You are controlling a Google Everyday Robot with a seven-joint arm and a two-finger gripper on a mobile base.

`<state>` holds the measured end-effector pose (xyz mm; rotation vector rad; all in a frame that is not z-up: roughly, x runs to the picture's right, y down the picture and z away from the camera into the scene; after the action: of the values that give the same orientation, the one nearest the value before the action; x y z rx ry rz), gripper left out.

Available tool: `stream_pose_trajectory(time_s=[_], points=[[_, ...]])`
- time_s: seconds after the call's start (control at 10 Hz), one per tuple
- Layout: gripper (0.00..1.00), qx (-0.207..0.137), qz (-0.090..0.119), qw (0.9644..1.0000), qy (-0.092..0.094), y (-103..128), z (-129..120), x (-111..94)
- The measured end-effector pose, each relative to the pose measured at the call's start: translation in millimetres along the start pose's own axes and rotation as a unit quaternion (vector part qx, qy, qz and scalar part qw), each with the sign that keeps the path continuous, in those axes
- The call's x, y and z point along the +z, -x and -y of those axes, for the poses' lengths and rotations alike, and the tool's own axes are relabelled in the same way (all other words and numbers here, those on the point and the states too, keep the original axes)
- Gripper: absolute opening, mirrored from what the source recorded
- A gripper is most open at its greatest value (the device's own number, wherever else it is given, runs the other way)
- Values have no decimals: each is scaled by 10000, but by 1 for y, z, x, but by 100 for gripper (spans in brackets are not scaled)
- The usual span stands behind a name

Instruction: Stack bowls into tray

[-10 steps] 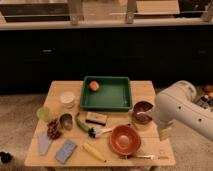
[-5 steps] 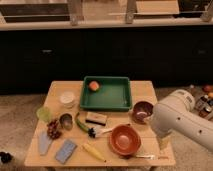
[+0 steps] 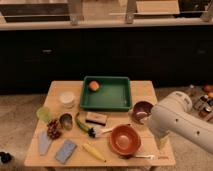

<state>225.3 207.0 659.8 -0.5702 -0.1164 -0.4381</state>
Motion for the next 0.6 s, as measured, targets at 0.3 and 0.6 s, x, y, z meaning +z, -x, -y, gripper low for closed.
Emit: stream_pose_trajectory(time_s=[0.3, 0.6], points=[[80, -485, 3, 9988, -115, -32, 34, 6], [80, -1007, -68, 9948, -126, -56, 49, 14]])
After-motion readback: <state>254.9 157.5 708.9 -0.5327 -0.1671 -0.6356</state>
